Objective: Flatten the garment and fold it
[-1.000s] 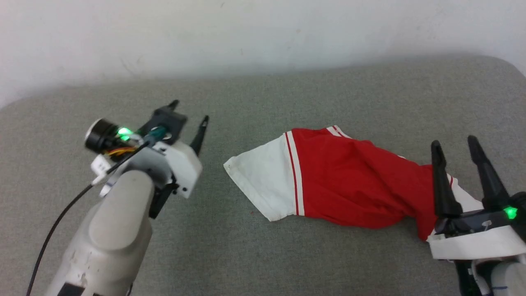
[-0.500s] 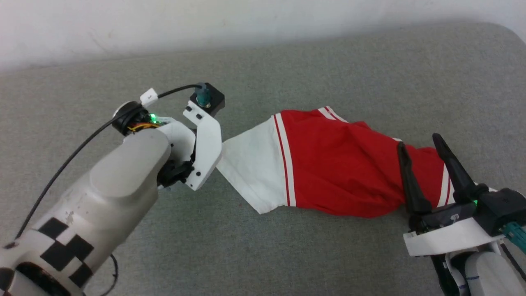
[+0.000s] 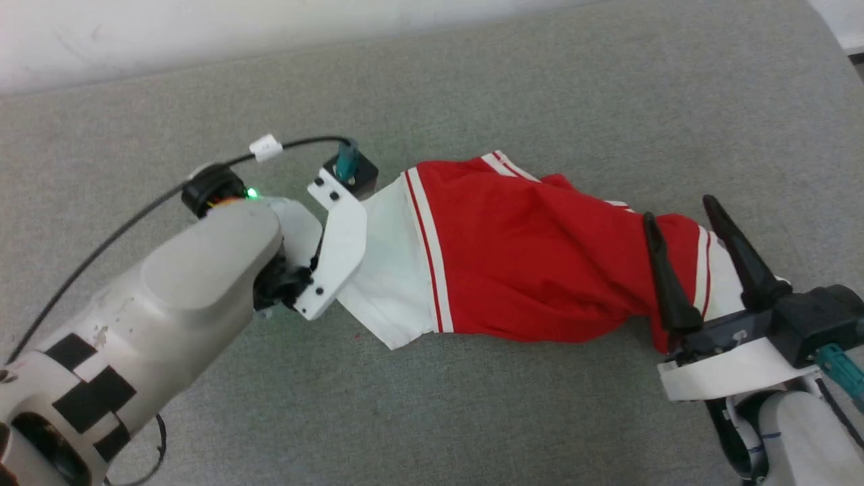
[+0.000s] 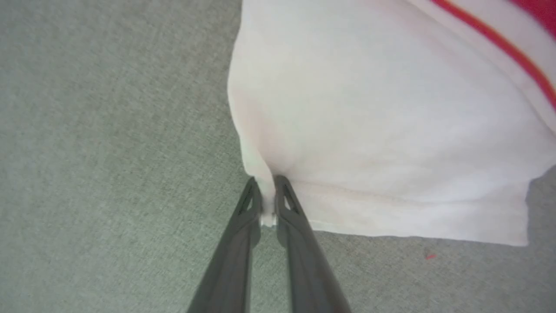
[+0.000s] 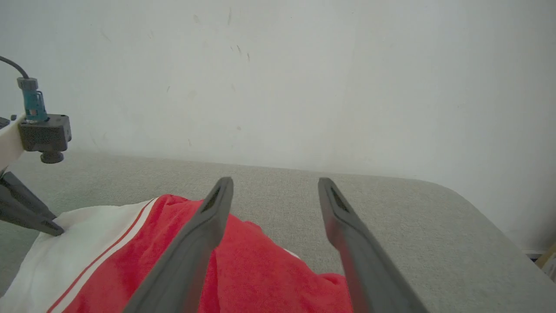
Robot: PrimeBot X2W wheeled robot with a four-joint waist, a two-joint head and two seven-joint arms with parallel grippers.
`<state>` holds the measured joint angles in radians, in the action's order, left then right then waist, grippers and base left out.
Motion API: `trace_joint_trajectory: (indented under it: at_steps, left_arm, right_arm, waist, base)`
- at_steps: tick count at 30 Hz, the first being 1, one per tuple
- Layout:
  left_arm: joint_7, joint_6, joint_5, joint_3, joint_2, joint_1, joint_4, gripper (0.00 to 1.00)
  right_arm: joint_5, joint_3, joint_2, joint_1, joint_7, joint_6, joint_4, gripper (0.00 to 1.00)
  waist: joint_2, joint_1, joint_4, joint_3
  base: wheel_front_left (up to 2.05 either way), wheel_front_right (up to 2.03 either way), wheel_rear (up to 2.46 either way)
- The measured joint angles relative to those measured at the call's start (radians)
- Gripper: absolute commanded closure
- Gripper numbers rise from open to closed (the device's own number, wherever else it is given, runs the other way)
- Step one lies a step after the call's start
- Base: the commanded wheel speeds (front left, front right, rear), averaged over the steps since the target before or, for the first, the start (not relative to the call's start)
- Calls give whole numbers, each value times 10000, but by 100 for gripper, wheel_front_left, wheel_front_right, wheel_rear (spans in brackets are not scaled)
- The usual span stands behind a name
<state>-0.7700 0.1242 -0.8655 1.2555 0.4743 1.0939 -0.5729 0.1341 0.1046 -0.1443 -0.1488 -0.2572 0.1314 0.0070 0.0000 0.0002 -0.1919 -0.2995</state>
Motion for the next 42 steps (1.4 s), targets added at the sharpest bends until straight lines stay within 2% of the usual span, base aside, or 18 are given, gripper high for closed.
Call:
trace_joint_trajectory:
  at_steps: [5,9,14,16,19,24,27,30,33,37,42]
  left_arm:
    - [594,-2,-242,109,150,-309,84,100]
    - [1287,0,-500,199,566,-552,19,100]
    - [2046,0,-949,203,1195,-639,56,100]
    - [2217,0,-1057,205,1379,-653,90,100]
    - [2416,0,-1168,199,1574,-713,140,100]
    - [2637,0,-1202,207,1576,-887,148,100]
    - [2777,0,-1202,207,1519,-907,128,100]
    - [2869,0,-1198,209,1417,-906,94,100]
    - [2959,0,-1177,211,1267,-884,88,100]
    - [3039,0,-1133,215,1175,-827,46,100]
    - [3126,0,-1095,215,1081,-674,2,100]
  right_arm:
    - [-63,-192,-288,19,0,0,58,0]
    - [-63,-477,-886,16,0,0,105,0]
    - [61,-571,-2096,-21,13,0,522,0]
    - [247,-336,-2725,-158,389,0,685,0]
    - [802,332,-3751,-534,1601,0,706,0]
    - [2621,2224,-5806,-1184,5218,0,809,0]
    - [3977,3231,-6654,-1619,7492,0,817,0]
    - [4800,3927,-7204,-2099,8968,0,932,0]
    - [5463,4282,-7229,-2461,9752,0,1354,0]
    - [6157,4713,-6723,-2572,10207,0,2253,0]
    - [6224,5219,-6119,-2697,9814,15,3382,0]
  waist:
    - [0,-1,-33,318]
    - [0,-1,107,722]
    - [0,-3,522,1150]
    - [0,-4,716,1268]
    - [0,-3,991,1402]
    - [0,-3,1353,1525]
    - [0,-3,1481,1528]
    - [0,-2,1531,1433]
    - [0,-2,1563,1298]
    - [0,-1,1613,1087]
    - [0,-3,1682,839]
  base:
    - [0,0,0]
    - [0,0,0]
    - [0,0,0]
    - [0,0,0]
    - [0,0,0]
    - [0,0,0]
    - [0,0,0]
    - [0,0,0]
    - [0,0,0]
    - [0,0,0]
    - [0,0,0]
